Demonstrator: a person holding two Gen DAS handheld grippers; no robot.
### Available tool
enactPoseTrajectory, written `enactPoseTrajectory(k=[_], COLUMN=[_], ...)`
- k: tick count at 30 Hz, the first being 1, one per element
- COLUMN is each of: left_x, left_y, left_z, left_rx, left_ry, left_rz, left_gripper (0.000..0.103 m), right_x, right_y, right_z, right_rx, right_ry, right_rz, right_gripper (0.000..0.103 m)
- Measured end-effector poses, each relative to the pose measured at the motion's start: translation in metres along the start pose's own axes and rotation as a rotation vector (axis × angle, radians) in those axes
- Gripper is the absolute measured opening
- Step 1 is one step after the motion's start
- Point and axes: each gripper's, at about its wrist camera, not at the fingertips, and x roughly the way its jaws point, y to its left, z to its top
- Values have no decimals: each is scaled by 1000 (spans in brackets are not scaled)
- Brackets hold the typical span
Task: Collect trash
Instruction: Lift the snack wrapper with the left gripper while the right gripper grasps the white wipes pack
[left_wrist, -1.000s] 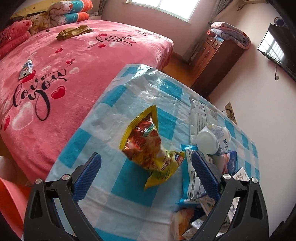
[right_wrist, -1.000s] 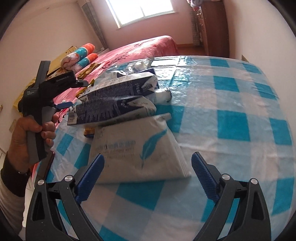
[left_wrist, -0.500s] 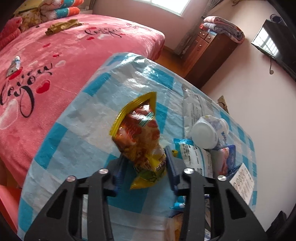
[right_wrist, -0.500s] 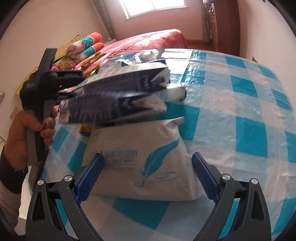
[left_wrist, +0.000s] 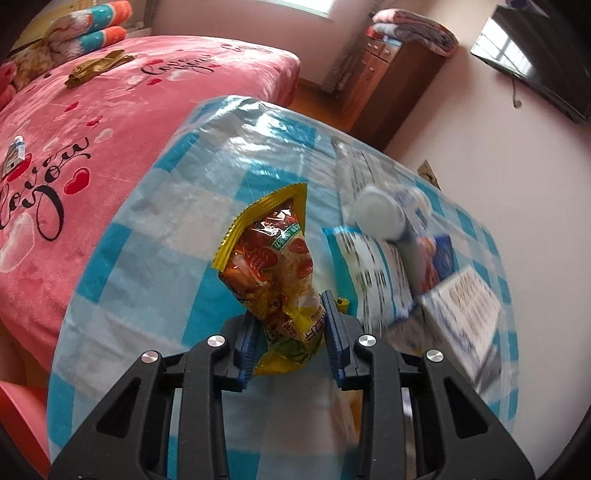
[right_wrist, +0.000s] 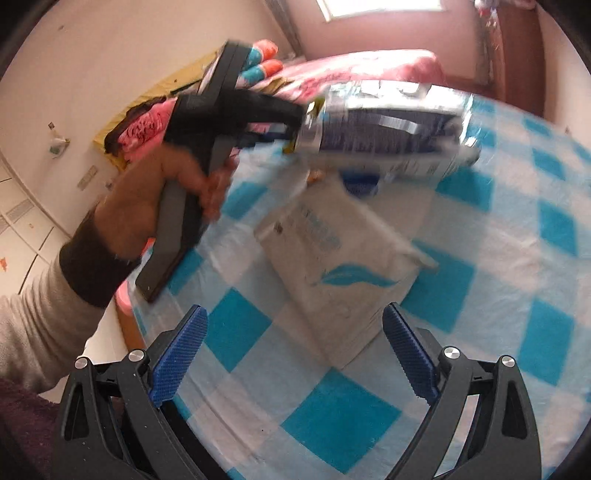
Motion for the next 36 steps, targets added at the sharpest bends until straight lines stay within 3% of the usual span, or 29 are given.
enactPoseTrajectory(k=[3, 6, 16, 19, 23, 27, 36], left_x=[-8, -12, -6, -3, 4, 7, 2], left_y=[-1, -3, -11, -13, -12, -12, -13], left_z=[-9, -12, -9, -8, -5, -4, -7], left_rx=[37, 66, 116, 119, 107, 95, 95], left_ry=[15, 27, 32, 21, 15, 4, -16], left_rz=[2, 17, 60, 71, 77, 72, 65], left_gripper=[34, 33, 35, 37, 44, 44, 33], right_x=[-14, -2, 47, 59, 59, 60, 64], right_y=[-2, -8, -10, -6, -6, 0, 5], right_z=[10, 22, 30, 25, 23, 20, 12], right_rx=[-44, -87, -200, -244, -253, -279, -300], right_ry=[-69, -55, 19, 40, 38, 47, 33], right_rz=[-123, -201, -174, -212, -198, -180, -205], right_gripper=[95, 95, 95, 95, 95, 95, 95])
